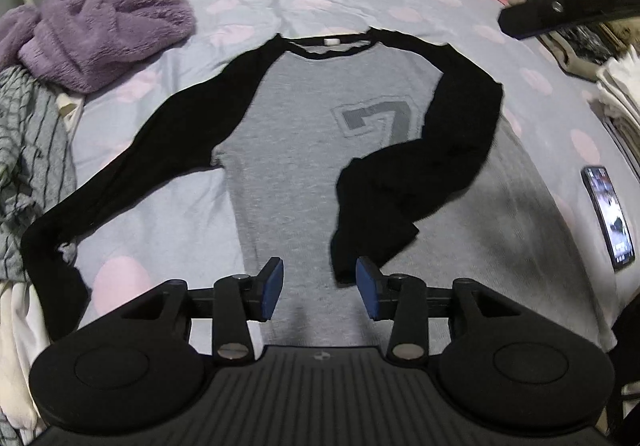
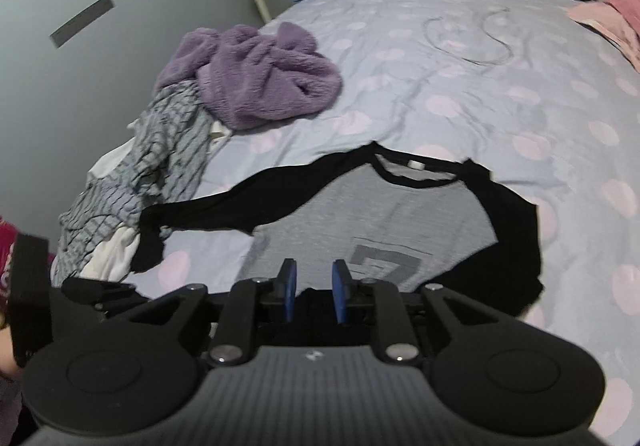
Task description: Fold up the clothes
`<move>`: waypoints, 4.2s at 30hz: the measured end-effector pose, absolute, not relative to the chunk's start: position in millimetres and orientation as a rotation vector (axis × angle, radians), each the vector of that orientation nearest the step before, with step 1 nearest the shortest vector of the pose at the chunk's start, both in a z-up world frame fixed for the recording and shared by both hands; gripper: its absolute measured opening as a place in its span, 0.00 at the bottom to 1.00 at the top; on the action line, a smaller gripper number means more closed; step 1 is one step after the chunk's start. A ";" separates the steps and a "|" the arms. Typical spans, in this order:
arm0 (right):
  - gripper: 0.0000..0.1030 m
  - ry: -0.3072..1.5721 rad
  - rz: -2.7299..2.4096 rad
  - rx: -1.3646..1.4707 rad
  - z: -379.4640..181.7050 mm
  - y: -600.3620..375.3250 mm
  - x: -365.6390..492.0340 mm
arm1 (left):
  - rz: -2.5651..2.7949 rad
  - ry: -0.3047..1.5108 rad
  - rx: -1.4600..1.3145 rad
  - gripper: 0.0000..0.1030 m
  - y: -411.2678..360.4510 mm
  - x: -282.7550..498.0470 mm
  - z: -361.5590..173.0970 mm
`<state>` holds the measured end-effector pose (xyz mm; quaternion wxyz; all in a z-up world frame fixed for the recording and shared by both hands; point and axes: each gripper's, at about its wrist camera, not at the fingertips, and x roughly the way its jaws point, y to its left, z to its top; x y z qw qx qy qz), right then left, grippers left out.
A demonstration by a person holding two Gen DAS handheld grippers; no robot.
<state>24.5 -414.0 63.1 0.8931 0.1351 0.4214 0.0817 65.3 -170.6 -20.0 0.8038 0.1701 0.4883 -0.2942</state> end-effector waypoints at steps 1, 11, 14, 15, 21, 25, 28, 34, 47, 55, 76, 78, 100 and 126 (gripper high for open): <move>0.22 0.886 0.152 0.284 60.3 -417.8 24.1 | -0.642 1.044 0.376 0.42 -173.1 64.2 -21.8; 0.25 1.016 -0.012 0.300 23.5 -455.8 19.6 | -0.769 0.939 0.501 0.42 -226.4 54.0 -60.0; 0.25 1.035 -0.056 0.306 15.7 -469.2 17.5 | -0.768 0.956 0.494 0.42 -240.6 58.0 -70.3; 0.26 1.040 -0.076 0.310 12.8 -474.7 16.9 | -0.762 0.971 0.492 0.37 -245.0 60.7 -74.6; 0.26 1.093 -0.231 0.313 -6.6 -509.4 16.1 | -0.721 1.031 0.408 0.02 -235.4 85.9 -67.0; 0.26 1.116 -0.298 0.308 -21.3 -531.3 13.5 | -0.707 0.985 0.244 0.01 -216.8 103.9 -21.7; 0.26 1.092 -0.324 0.300 -30.5 -547.4 12.8 | -0.678 0.933 0.109 0.01 -196.8 122.2 14.7; 0.26 1.068 -0.348 0.285 -46.0 -565.7 18.2 | -0.594 0.880 -0.081 0.01 -159.0 147.4 59.2; 0.26 1.039 -0.310 0.297 -63.3 -561.7 42.9 | -0.447 0.899 -0.157 0.01 -114.1 170.4 62.6; 0.27 1.046 -0.246 0.364 -56.5 -560.9 59.5 | -0.413 0.922 -0.170 0.01 -105.7 174.8 53.2; 0.09 1.041 -0.218 -0.014 -72.5 -508.9 75.1 | -0.423 0.896 -0.205 0.01 -116.2 181.4 59.9; 0.10 1.059 -0.286 0.094 -73.6 -534.5 69.6 | -0.424 0.932 -0.181 0.01 -125.6 183.9 47.4; 0.35 1.132 -0.318 0.410 -50.0 -607.4 137.4 | -0.429 1.084 -0.135 0.02 -137.7 196.4 3.9; 0.02 1.011 -0.478 0.518 -62.7 -643.3 178.6 | -0.440 1.099 0.060 0.02 -149.5 266.7 -7.9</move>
